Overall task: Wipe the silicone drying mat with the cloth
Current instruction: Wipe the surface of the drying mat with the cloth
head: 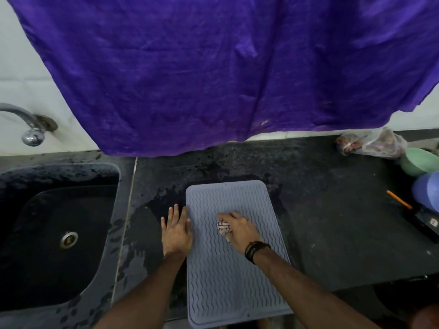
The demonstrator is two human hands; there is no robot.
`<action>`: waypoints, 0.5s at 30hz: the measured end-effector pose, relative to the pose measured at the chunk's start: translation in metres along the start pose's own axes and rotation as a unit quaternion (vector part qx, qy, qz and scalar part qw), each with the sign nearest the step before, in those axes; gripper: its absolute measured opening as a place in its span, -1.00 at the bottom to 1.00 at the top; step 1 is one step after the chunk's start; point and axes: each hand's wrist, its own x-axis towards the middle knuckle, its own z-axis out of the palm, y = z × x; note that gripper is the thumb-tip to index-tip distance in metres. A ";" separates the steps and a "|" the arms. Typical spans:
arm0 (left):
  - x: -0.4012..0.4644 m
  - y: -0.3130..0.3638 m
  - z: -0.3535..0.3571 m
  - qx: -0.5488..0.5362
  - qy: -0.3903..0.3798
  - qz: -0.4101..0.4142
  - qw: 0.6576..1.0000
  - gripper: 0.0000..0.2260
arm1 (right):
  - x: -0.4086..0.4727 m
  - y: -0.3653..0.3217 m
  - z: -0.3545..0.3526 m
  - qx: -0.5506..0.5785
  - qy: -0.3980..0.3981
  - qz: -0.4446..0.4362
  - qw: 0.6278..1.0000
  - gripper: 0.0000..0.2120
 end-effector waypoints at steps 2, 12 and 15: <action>0.007 0.003 -0.002 -0.007 0.002 0.006 1.000 -0.54 | 0.007 0.000 -0.004 0.003 0.007 -0.001 1.000 -0.45; 0.050 0.008 0.001 -0.027 -0.008 -0.015 1.000 -0.52 | 0.054 0.002 -0.020 0.005 0.046 0.010 0.999 -0.45; 0.051 0.003 0.007 -0.036 -0.001 -0.007 0.999 -0.52 | 0.069 0.002 -0.022 -0.012 0.051 0.012 0.999 -0.44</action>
